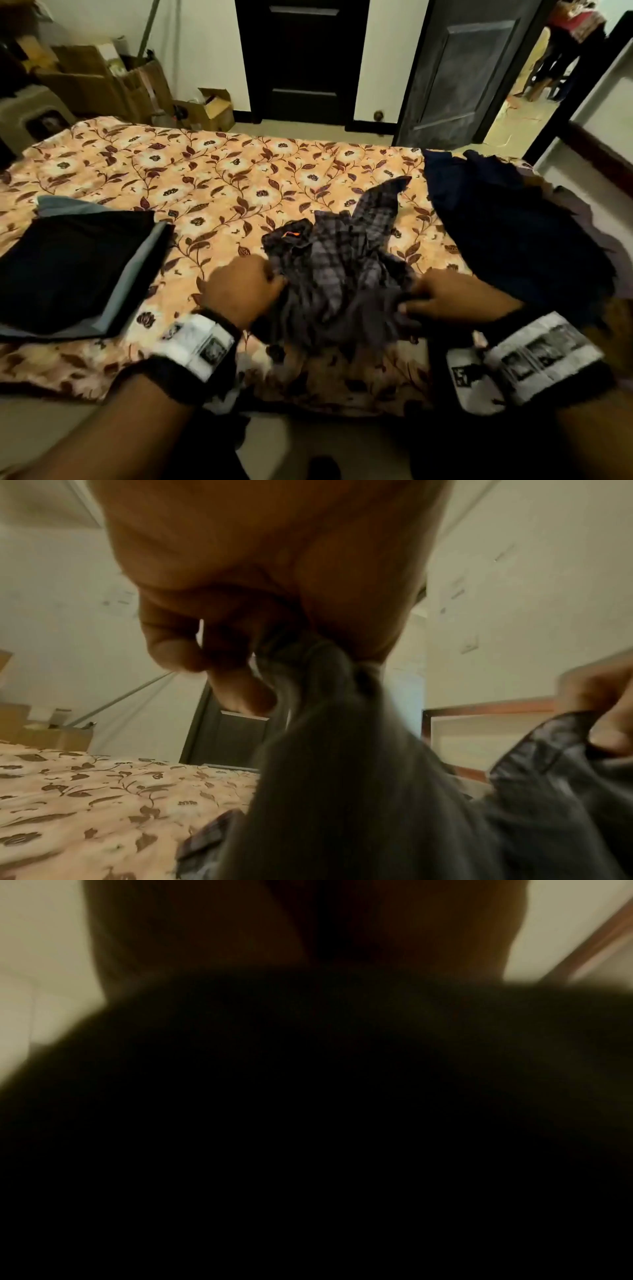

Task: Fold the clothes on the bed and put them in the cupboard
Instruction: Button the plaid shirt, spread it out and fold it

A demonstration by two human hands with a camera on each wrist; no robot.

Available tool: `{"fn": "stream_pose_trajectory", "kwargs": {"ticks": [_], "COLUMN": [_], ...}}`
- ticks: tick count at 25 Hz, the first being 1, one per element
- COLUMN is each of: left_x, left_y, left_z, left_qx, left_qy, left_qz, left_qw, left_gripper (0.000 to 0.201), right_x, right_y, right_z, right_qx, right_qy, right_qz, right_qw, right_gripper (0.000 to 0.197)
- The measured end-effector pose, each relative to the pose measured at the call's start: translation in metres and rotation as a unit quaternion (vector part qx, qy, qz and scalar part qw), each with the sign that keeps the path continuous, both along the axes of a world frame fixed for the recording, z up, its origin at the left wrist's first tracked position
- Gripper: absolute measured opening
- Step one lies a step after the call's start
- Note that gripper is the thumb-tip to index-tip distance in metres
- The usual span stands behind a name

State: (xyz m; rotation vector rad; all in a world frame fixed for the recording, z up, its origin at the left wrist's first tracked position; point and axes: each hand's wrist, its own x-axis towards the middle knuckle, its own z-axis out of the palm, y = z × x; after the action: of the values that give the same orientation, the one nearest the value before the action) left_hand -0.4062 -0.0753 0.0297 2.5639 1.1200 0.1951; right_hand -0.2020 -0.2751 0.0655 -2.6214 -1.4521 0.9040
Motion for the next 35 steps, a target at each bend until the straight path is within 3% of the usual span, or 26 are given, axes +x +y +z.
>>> {"fn": "stream_pose_trajectory", "kwargs": {"ticks": [1, 3, 4, 6, 8, 9, 11, 13, 15, 17, 20, 22, 23, 26, 27, 35], "left_x": [-0.008, -0.029, -0.038, -0.045, -0.044, -0.043, -0.045, -0.047, -0.049, -0.051, -0.057, -0.058, -0.057, -0.053, -0.051, -0.045], "left_y": [-0.017, -0.063, -0.084, -0.107, -0.108, -0.105, -0.102, -0.101, -0.097, -0.09, -0.082, -0.081, -0.083, -0.106, -0.117, -0.134], "left_z": [-0.013, -0.038, -0.049, -0.065, -0.067, -0.066, -0.064, -0.069, -0.077, -0.08, -0.08, -0.071, -0.065, -0.046, -0.044, -0.074], "left_qx": [-0.062, -0.213, -0.249, -0.226, -0.177, -0.166, -0.156, -0.162, -0.163, -0.144, -0.129, -0.16, -0.186, -0.272, -0.297, -0.48], "left_qy": [0.025, -0.05, -0.092, -0.132, -0.158, -0.183, -0.22, -0.235, -0.252, -0.268, -0.299, -0.335, -0.359, -0.446, -0.463, -0.444], "left_qz": [-0.02, -0.038, -0.017, 0.039, 0.07, 0.078, 0.095, 0.131, 0.163, 0.188, 0.194, 0.192, 0.184, 0.112, 0.089, 0.07], "left_qw": [0.998, 0.975, 0.964, 0.964, 0.969, 0.966, 0.958, 0.95, 0.94, 0.934, 0.925, 0.908, 0.896, 0.845, 0.83, 0.753], "left_gripper": [0.036, 0.023, 0.02, 0.013, 0.016, 0.024, 0.025, 0.016, 0.013, 0.019, 0.019, 0.015, 0.014, 0.025, 0.03, 0.024], "right_x": [-0.005, -0.024, -0.037, -0.061, -0.085, -0.092, -0.096, -0.092, -0.089, -0.091, -0.089, -0.086, -0.088, -0.101, -0.106, -0.115], "right_y": [-0.006, -0.018, -0.022, -0.022, -0.014, -0.009, -0.007, -0.01, -0.013, -0.014, -0.019, -0.027, -0.032, -0.046, -0.049, -0.049], "right_z": [-0.024, -0.066, -0.086, -0.12, -0.147, -0.159, -0.182, -0.193, -0.191, -0.176, -0.145, -0.119, -0.107, -0.087, -0.09, -0.107], "right_qx": [-0.041, -0.051, -0.026, 0.035, 0.057, 0.035, 0.016, 0.121, 0.243, 0.295, 0.316, 0.335, 0.353, 0.404, 0.415, 0.366], "right_qy": [-0.03, -0.025, -0.016, -0.054, -0.071, -0.054, 0.002, 0.079, 0.158, 0.212, 0.224, 0.292, 0.362, 0.55, 0.564, 0.596], "right_qz": [-0.01, -0.042, -0.047, -0.013, 0.067, 0.09, 0.051, -0.054, -0.147, -0.191, -0.213, -0.237, -0.252, -0.31, -0.319, -0.319], "right_qw": [0.999, 0.998, 0.998, 0.998, 0.994, 0.994, 0.999, 0.988, 0.946, 0.912, 0.897, 0.864, 0.825, 0.661, 0.638, 0.64], "right_gripper": [0.019, 0.018, 0.022, 0.06, 0.08, 0.081, 0.073, 0.042, 0.02, 0.006, 0.012, 0.014, 0.015, 0.012, 0.016, 0.03]}}
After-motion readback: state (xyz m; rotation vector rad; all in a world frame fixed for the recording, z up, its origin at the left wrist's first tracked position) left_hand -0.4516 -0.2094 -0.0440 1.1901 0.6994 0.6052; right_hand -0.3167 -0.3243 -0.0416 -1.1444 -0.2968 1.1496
